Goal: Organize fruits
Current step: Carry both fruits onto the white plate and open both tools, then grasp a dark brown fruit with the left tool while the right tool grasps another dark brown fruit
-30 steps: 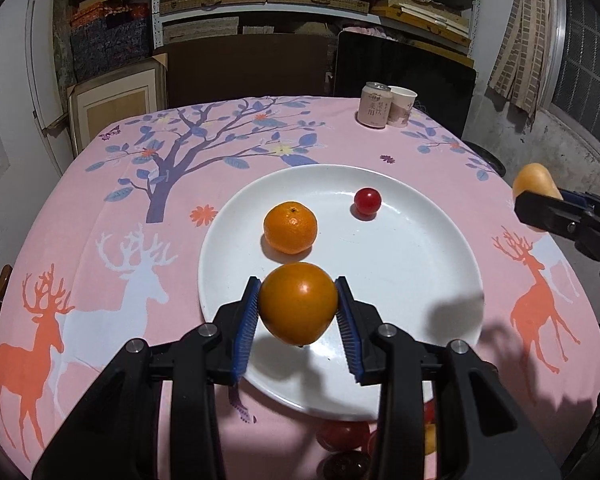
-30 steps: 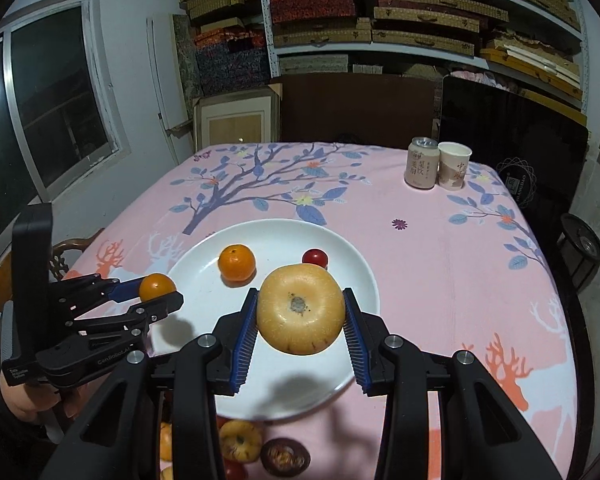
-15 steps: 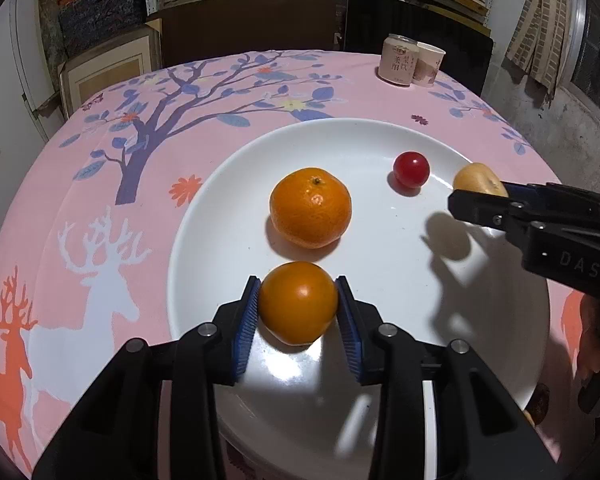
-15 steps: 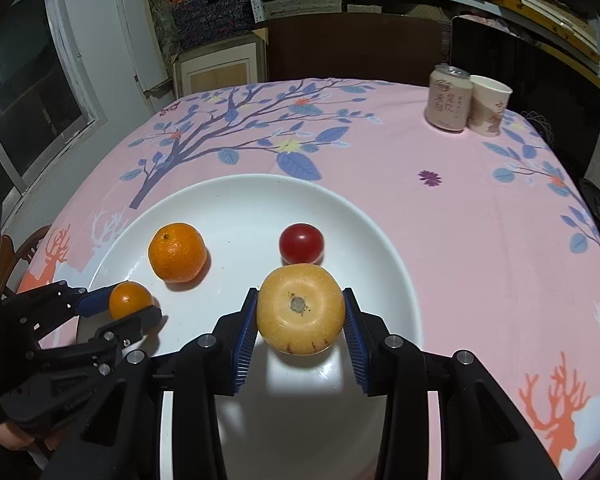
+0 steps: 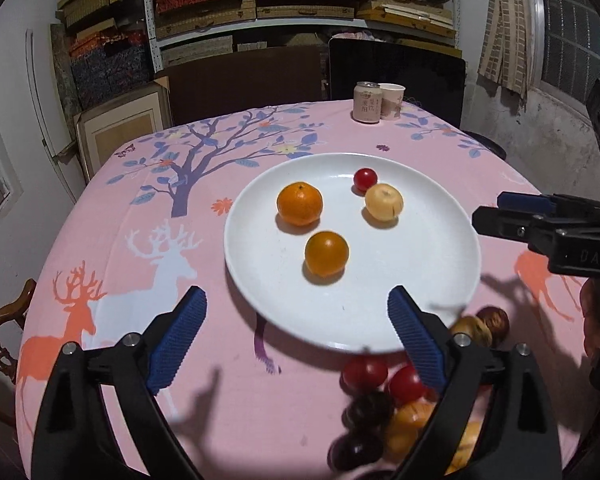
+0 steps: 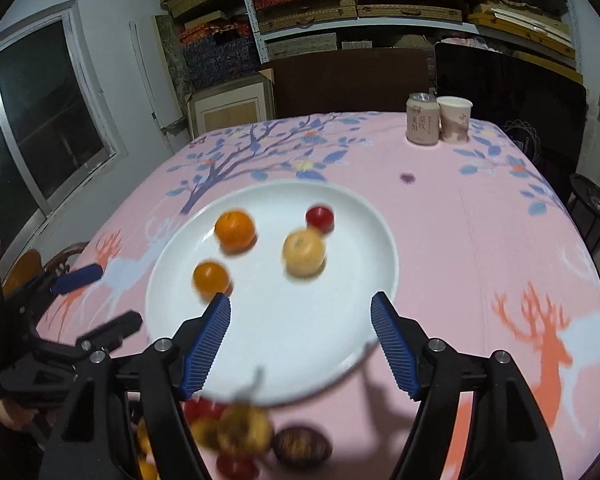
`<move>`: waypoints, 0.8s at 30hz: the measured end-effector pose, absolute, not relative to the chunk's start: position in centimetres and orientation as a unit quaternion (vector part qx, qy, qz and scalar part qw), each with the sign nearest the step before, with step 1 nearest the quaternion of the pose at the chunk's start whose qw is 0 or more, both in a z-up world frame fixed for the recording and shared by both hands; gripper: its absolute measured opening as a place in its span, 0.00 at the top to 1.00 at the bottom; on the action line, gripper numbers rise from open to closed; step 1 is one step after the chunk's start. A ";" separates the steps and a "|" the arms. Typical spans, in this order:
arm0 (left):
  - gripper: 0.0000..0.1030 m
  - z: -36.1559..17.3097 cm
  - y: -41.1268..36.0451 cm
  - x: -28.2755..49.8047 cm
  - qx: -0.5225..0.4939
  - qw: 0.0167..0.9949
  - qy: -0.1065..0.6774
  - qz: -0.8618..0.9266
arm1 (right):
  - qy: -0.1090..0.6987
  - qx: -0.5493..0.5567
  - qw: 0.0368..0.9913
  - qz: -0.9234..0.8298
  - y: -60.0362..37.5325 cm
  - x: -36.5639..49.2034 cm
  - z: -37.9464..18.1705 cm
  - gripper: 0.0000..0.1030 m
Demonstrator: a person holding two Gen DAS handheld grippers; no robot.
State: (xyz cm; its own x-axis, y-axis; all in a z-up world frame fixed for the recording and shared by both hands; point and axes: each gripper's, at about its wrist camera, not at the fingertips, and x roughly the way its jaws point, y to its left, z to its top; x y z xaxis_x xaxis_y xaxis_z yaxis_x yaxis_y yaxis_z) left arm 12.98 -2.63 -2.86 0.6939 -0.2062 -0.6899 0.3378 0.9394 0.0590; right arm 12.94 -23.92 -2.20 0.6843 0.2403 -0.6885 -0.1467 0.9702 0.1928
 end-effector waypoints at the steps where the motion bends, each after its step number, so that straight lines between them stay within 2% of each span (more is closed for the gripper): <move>1: 0.10 -3.0 -2.2 11.7 0.087 0.915 0.364 -0.151 | 0.385 0.062 0.915 0.107 -23.8 11.4 -2.6 0.28; 10: 0.10 -5.9 1.3 3.1 0.058 0.908 0.386 -0.153 | 0.416 0.064 0.890 0.172 -22.1 0.0 -5.9 0.27; 20: 0.10 -7.8 1.6 -2.2 0.085 0.893 0.407 -0.173 | 0.418 -0.046 0.870 0.257 -17.9 -6.2 -6.4 0.29; 22: 0.10 -7.8 1.5 -2.4 0.086 0.892 0.408 -0.176 | 0.427 -0.056 0.865 0.257 -17.2 -6.0 -7.2 0.48; 24: 0.10 -7.9 1.1 -2.5 0.094 0.890 0.409 -0.179 | 0.437 -0.058 0.863 0.249 -17.1 -5.6 -8.0 0.57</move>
